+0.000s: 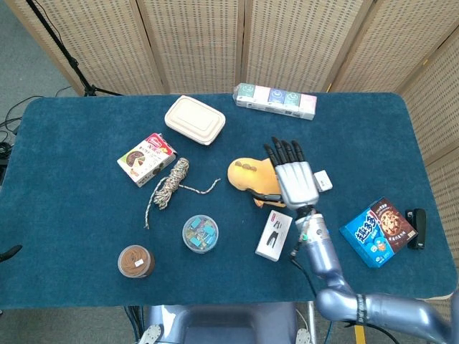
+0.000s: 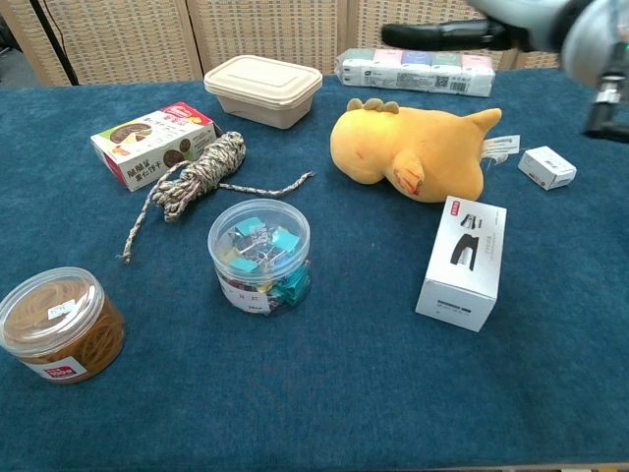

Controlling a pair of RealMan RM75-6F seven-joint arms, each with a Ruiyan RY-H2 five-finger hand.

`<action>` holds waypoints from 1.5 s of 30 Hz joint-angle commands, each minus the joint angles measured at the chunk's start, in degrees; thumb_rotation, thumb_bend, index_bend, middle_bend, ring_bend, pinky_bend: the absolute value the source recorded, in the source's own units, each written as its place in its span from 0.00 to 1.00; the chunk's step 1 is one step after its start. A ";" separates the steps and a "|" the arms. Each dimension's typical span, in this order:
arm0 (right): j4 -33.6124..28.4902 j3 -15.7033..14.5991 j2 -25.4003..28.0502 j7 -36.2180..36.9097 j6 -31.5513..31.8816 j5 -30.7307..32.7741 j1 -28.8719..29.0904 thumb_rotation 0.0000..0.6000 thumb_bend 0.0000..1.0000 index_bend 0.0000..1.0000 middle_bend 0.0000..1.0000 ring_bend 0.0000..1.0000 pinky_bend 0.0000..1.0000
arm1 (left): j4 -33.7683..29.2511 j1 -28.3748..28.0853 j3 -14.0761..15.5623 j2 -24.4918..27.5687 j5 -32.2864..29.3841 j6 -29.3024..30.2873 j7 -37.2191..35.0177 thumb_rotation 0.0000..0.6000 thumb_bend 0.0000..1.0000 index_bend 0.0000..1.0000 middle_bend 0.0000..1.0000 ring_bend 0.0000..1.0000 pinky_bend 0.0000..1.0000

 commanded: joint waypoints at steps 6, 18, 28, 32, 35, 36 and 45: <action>17.32 1.53 -14.69 -1.69 0.73 2.70 10.17 0.00 0.00 0.00 0.00 0.00 0.00 | 2.79 0.30 0.05 0.50 -0.40 0.20 -5.04 1.00 0.00 0.00 0.00 0.00 0.00; 36.63 1.88 -23.12 -0.12 -4.33 7.36 14.71 0.00 0.00 0.00 0.00 0.00 0.00 | 3.92 0.23 0.14 0.59 -0.77 -0.30 -6.84 1.00 0.00 0.00 0.00 0.00 0.00; 43.34 1.88 -25.48 3.52 -7.58 8.42 14.69 0.00 0.00 0.00 0.00 0.00 0.00 | 4.53 0.00 0.02 0.68 -1.22 -0.92 -8.04 1.00 0.00 0.00 0.00 0.00 0.00; 43.27 1.63 -25.50 4.68 -7.86 8.44 13.86 0.00 0.00 0.00 0.00 0.00 0.00 | 4.46 -0.02 0.01 0.69 -1.22 -0.92 -8.04 1.00 0.00 0.00 0.00 0.00 0.00; 42.35 1.15 -24.99 5.21 -7.53 8.26 12.82 0.00 0.00 0.00 0.00 0.00 0.00 | 4.26 0.01 0.04 0.70 -1.17 -0.86 -7.84 1.00 0.00 0.00 0.00 0.00 0.00; 42.02 1.01 -24.77 5.40 -7.42 8.17 12.48 0.00 0.00 0.00 0.00 0.00 0.00 | 4.20 0.02 0.06 0.69 -1.14 -0.84 -7.79 1.00 0.00 0.00 0.00 0.00 0.00; 39.35 -0.16 -22.13 8.27 -6.23 7.30 8.67 0.00 0.00 0.00 0.00 0.00 0.00 | 3.70 0.16 0.09 0.62 -1.09 -0.57 -7.31 1.00 0.00 0.00 0.00 0.00 0.00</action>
